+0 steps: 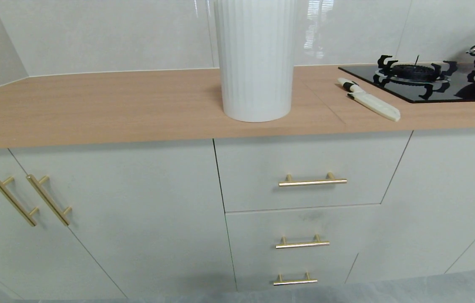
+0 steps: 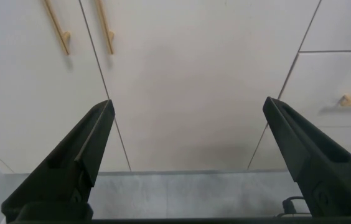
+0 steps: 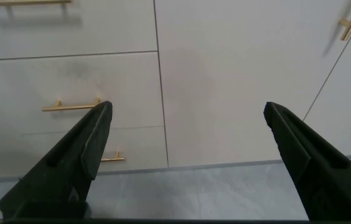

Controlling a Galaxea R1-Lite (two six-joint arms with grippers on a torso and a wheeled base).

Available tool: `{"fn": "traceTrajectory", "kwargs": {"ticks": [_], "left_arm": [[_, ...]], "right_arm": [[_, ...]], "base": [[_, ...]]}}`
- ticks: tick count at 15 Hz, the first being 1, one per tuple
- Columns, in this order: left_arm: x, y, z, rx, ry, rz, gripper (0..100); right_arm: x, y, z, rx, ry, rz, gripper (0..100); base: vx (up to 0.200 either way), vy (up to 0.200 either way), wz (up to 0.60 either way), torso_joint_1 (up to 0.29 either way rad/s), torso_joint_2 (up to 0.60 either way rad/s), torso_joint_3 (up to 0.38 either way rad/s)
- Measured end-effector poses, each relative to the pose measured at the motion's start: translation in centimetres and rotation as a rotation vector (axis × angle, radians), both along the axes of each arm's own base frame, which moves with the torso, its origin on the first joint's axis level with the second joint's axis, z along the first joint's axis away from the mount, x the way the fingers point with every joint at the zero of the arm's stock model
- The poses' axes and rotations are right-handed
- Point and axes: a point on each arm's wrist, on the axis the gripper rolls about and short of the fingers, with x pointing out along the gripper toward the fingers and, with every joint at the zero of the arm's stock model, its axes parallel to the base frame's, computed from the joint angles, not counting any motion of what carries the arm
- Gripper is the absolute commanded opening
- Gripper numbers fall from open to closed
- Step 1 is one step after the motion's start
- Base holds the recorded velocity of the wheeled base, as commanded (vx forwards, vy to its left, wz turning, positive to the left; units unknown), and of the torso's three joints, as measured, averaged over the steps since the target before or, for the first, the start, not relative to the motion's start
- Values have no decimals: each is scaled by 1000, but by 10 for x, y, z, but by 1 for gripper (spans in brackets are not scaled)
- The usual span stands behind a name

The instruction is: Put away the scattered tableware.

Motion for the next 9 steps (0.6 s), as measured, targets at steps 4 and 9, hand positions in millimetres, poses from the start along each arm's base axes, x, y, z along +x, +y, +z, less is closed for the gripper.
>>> {"fn": "traceTrajectory", "kwargs": {"ticks": [4, 9], "left_arm": [[0, 0, 0, 0, 0, 0, 100], [0, 0, 0, 0, -2, 1, 100]], "right_arm": [[0, 0, 0, 0, 0, 0, 100], [0, 0, 0, 0, 0, 0, 100]], "base": [[0, 0, 0, 0, 0, 0], [0, 0, 0, 71, -171, -145]]}}
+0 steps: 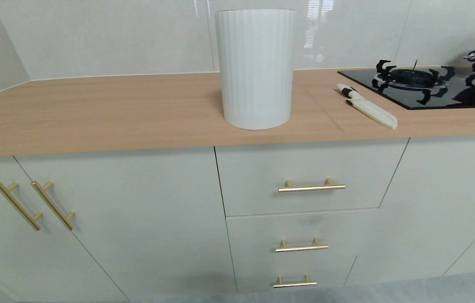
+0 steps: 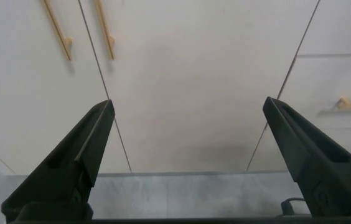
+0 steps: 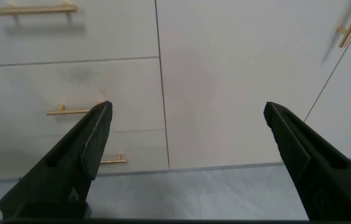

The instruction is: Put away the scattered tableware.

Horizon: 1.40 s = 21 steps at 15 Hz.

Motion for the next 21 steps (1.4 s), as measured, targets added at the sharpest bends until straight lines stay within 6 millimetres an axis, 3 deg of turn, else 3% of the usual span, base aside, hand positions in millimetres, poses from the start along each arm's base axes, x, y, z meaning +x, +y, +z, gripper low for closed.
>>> {"fn": "traceTrajectory", "kwargs": {"ticks": [4, 21], "left_arm": [[0, 0, 0, 0, 3, 0, 100], [0, 0, 0, 0, 3, -1, 100]], "right_arm": [[0, 0, 0, 0, 0, 0, 100], [0, 0, 0, 0, 0, 0, 100]], "base": [[0, 0, 0, 93, -483, -281], [0, 0, 0, 229, -494, -277]]}}
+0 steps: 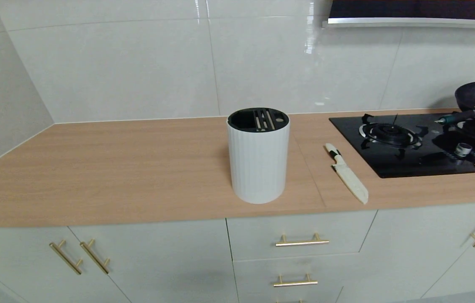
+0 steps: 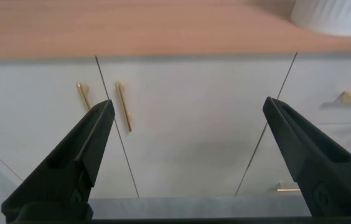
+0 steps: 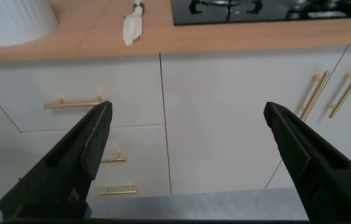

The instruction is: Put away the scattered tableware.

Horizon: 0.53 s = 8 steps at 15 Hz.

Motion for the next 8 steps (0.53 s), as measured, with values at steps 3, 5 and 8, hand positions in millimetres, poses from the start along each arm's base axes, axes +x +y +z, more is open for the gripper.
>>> {"fn": "traceTrajectory", "kwargs": {"ticks": [3, 5, 8], "left_arm": [[0, 0, 0, 0, -1, 0, 100], [0, 0, 0, 0, 0, 1, 100], [0, 0, 0, 0, 0, 1, 100]], "right_arm": [[0, 0, 0, 0, 0, 0, 100], [0, 0, 0, 0, 0, 0, 100], [0, 0, 0, 0, 0, 0, 100]], "base": [[0, 0, 0, 261, -546, -287], [0, 0, 0, 261, -564, -298], [0, 0, 0, 286, -592, -312]]}}
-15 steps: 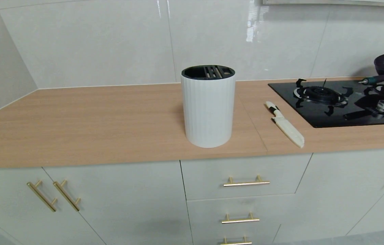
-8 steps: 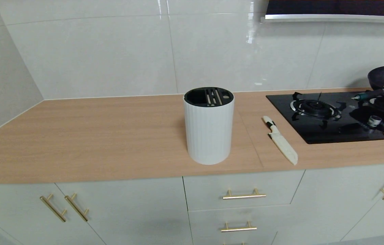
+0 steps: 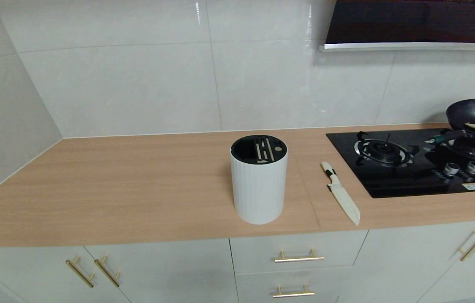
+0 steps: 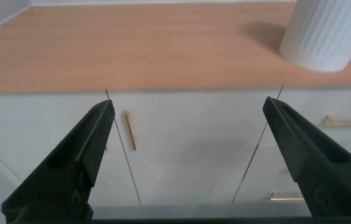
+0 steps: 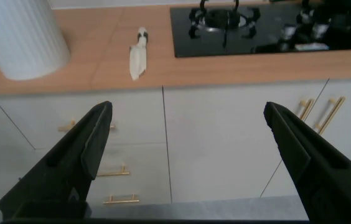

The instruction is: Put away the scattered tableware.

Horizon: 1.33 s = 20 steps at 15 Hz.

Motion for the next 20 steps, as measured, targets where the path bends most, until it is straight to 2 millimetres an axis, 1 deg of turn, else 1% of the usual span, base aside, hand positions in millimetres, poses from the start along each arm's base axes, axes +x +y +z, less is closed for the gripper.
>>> {"fn": "traceTrajectory", "kwargs": {"ticks": [3, 9, 20], "left_arm": [[0, 0, 0, 0, 0, 0, 100], [0, 0, 0, 0, 0, 0, 100], [0, 0, 0, 0, 0, -1, 100]], "right_arm": [[0, 0, 0, 0, 0, 0, 100], [0, 0, 0, 0, 0, 0, 100], [0, 0, 0, -6, -1, 2, 100]], "base": [[0, 0, 0, 263, -536, -272], [0, 0, 0, 189, -386, -200], [0, 0, 0, 12, -23, -12]]}}
